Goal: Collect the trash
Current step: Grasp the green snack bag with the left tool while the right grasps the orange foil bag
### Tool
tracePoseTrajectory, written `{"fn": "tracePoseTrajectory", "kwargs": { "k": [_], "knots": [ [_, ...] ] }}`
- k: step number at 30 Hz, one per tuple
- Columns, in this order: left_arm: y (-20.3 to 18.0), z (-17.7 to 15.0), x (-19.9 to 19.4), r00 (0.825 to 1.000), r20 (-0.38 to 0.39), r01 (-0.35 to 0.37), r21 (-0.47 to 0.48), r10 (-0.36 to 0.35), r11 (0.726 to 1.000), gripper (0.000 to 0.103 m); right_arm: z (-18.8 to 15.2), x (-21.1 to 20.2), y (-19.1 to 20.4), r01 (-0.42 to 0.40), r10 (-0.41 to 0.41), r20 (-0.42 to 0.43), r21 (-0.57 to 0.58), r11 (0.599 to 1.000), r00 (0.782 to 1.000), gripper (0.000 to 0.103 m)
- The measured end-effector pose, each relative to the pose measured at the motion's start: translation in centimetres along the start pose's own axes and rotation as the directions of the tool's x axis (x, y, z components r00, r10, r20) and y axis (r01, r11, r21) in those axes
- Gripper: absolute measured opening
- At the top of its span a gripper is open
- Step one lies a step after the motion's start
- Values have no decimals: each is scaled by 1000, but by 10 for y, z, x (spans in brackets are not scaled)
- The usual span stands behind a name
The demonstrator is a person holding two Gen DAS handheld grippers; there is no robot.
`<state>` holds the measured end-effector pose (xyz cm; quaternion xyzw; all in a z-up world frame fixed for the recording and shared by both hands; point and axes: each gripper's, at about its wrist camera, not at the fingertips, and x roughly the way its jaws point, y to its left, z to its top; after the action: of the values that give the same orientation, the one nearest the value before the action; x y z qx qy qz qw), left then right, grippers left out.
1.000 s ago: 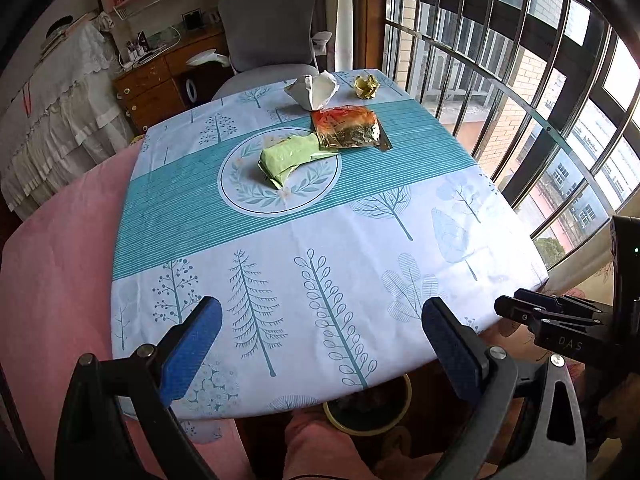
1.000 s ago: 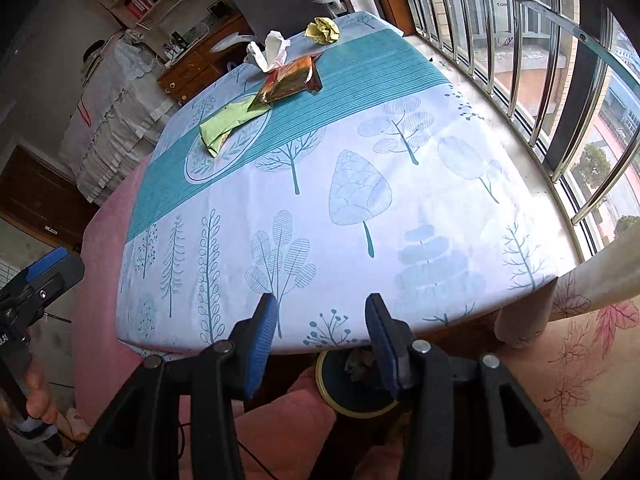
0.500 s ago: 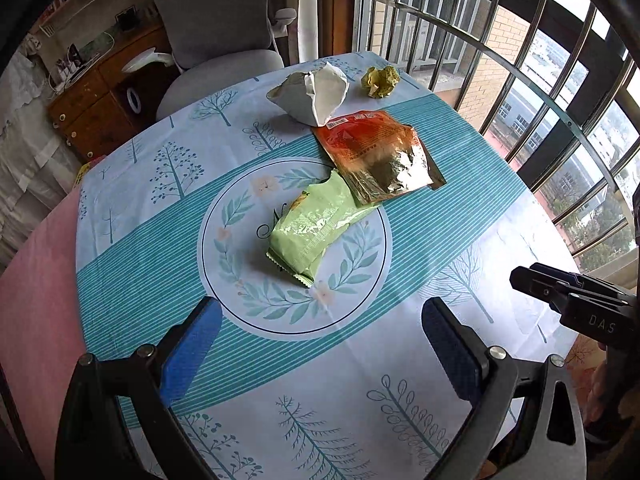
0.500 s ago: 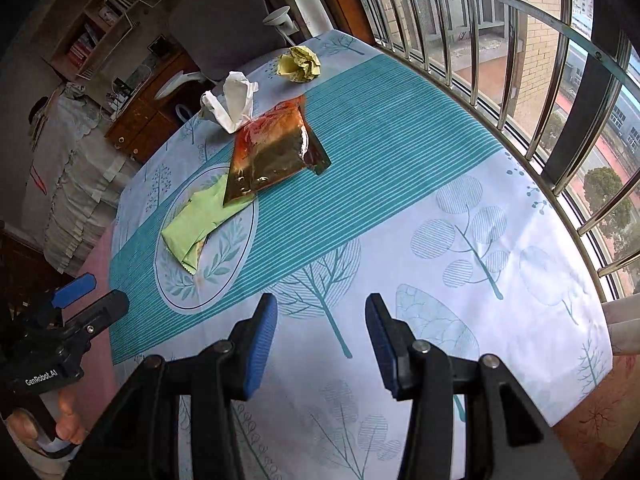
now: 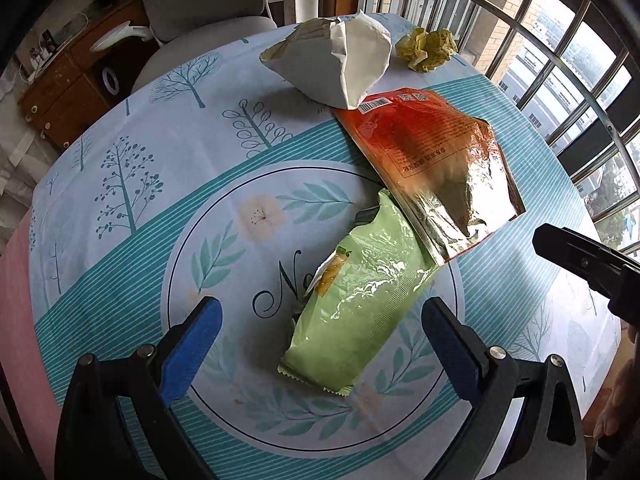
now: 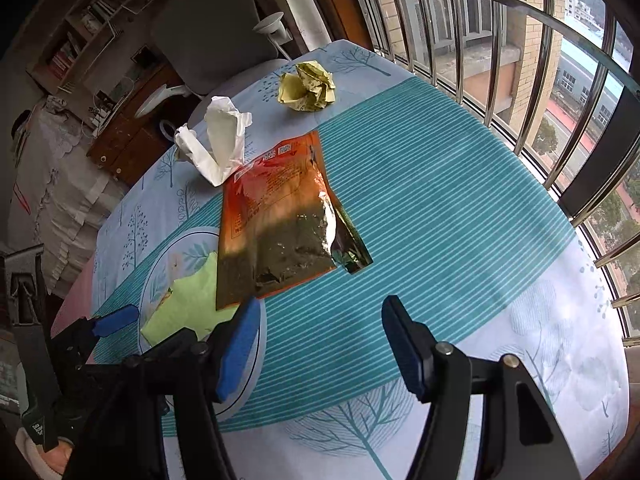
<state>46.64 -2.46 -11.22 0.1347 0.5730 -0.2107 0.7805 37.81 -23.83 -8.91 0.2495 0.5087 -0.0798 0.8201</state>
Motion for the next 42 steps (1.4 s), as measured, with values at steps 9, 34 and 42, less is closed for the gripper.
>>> {"fn": "tracePoseTrajectory", "kwargs": {
  "k": [9,34,42],
  "knots": [
    [-3,4,20,999,-34,39,25,-38,999,85,33,32,-4,9,-9,0,3,1000,1000,71],
    [8,20,18,999,-20,45,-17,-46,999,33,50,73,32,-267,254,-153,-64,962,955,5],
    [-5,16,15,998,-26,56,2,-56,998,24,45,83,36,-334,334,-200,32,942,921,8]
  ]
}}
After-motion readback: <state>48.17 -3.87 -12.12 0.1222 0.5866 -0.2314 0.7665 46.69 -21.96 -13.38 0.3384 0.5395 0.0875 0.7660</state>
